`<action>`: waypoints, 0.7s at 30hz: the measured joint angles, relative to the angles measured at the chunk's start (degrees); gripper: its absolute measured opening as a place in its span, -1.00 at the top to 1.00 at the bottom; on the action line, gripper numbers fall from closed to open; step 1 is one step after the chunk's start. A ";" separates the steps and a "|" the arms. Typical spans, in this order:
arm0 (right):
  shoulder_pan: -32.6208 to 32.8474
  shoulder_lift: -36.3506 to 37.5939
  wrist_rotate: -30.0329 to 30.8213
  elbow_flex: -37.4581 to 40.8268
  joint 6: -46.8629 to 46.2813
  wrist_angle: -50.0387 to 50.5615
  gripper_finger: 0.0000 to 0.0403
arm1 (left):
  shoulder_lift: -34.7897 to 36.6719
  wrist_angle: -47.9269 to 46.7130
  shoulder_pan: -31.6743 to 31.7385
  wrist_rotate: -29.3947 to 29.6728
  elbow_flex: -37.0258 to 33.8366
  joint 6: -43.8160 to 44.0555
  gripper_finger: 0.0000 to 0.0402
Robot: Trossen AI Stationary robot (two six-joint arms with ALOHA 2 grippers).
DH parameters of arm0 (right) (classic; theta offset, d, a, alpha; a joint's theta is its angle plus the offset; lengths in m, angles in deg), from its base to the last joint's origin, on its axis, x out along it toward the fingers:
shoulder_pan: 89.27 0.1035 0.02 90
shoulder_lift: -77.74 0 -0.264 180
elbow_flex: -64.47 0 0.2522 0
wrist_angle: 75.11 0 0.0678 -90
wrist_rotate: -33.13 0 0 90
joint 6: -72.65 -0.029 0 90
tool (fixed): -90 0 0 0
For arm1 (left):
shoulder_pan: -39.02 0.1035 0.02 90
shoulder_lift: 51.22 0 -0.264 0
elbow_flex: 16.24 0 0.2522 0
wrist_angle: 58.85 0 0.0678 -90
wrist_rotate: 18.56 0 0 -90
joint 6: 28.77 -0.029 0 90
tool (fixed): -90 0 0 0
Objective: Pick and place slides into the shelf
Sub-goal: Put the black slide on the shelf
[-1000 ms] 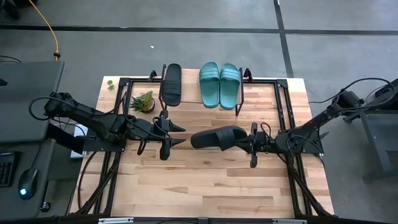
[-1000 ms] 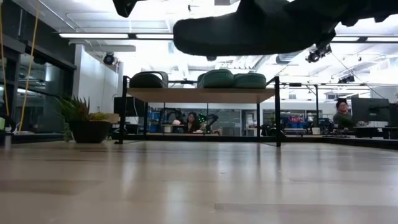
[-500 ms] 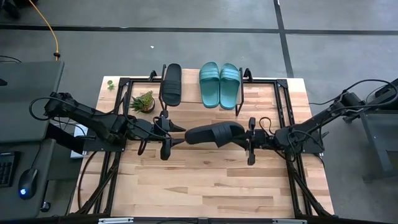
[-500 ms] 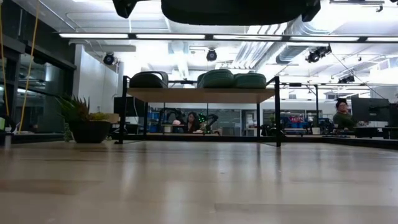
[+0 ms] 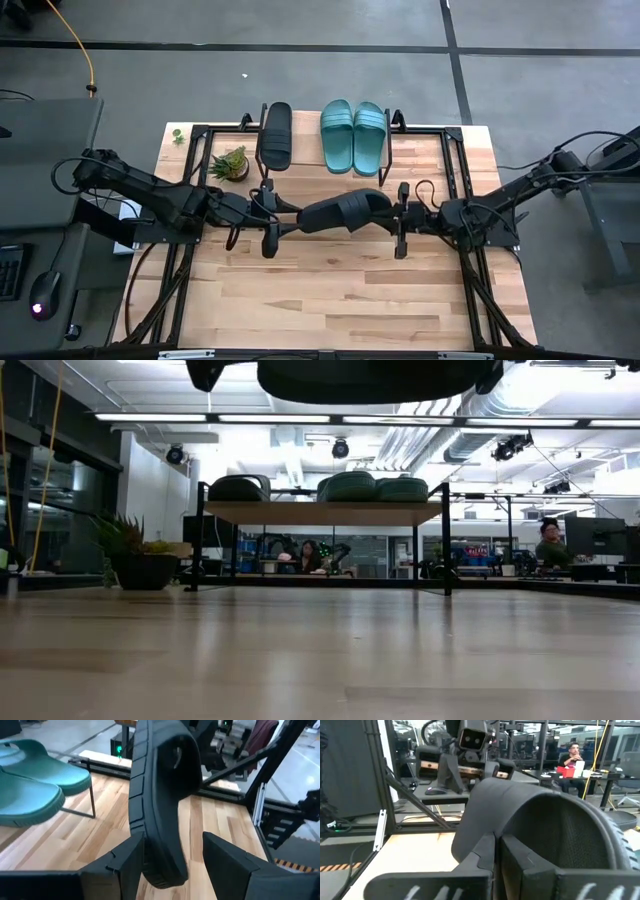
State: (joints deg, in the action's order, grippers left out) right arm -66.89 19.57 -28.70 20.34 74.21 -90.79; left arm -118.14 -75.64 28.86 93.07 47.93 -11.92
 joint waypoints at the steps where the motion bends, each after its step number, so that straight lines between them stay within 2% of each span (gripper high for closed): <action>1: -0.40 0.00 -0.54 0.00 0.03 -0.29 1.00 | -0.05 -0.09 0.44 -0.41 -0.02 0.14 0.08; 21: -2.17 0.15 -2.92 -0.38 4.50 -3.04 1.00 | -2.31 0.20 3.06 -3.25 0.07 -0.02 0.08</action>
State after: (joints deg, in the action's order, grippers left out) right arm -69.06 19.73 -31.62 19.96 78.71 -93.83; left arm -120.45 -75.44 31.93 89.82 48.00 -11.94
